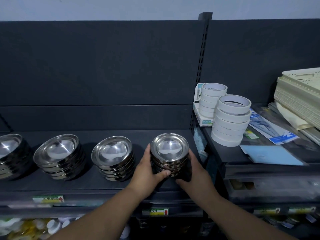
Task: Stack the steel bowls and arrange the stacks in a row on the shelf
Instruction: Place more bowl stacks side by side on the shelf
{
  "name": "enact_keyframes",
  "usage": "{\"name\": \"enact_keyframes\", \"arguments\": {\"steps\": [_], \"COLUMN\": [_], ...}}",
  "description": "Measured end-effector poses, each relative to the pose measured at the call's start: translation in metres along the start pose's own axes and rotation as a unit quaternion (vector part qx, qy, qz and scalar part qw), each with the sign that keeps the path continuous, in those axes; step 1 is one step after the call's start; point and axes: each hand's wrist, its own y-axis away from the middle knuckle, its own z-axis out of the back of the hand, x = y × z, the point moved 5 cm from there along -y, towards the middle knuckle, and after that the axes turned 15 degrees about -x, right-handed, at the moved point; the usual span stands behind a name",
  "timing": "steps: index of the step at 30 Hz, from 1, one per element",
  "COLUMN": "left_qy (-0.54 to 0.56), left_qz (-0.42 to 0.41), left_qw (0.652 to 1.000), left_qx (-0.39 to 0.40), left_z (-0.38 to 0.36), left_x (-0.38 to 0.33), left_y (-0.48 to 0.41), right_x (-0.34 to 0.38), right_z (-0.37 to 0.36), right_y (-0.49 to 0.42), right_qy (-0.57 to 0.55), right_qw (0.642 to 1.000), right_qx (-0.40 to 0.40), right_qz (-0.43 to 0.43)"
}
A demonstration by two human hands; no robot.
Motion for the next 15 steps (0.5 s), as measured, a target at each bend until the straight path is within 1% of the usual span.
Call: {"name": "enact_keyframes", "arguments": {"steps": [1, 3, 5, 6, 9, 11, 15], "left_qy": [-0.004, -0.020, -0.040, -0.048, -0.073, -0.083, -0.068], "left_qz": [0.001, 0.002, 0.002, -0.010, -0.059, -0.064, 0.000], "left_qw": [1.000, 1.000, 0.999, 0.998, 0.994, 0.989, 0.974], "left_qx": [-0.003, -0.017, -0.037, -0.043, -0.059, -0.105, -0.217], "left_z": [0.001, 0.005, 0.012, 0.016, 0.039, 0.063, 0.128], "left_x": [0.000, 0.003, 0.008, 0.011, 0.021, 0.030, 0.054], "left_y": [0.002, 0.011, 0.028, 0.038, 0.063, 0.069, 0.066], "right_x": [-0.002, -0.006, -0.007, -0.006, 0.007, 0.020, 0.056], "right_z": [0.000, 0.002, 0.002, 0.000, -0.015, -0.031, -0.065], "right_y": [0.002, 0.009, 0.021, 0.028, 0.046, 0.051, 0.052], "right_qy": [0.004, 0.015, 0.034, 0.043, 0.047, 0.036, -0.011], "right_qw": [1.000, 0.999, 0.996, 0.995, 0.998, 0.999, 0.997], "right_qx": [-0.004, -0.038, -0.081, -0.084, -0.043, -0.001, 0.079], "right_qz": [-0.009, -0.024, -0.015, -0.006, 0.020, 0.027, 0.017]}}
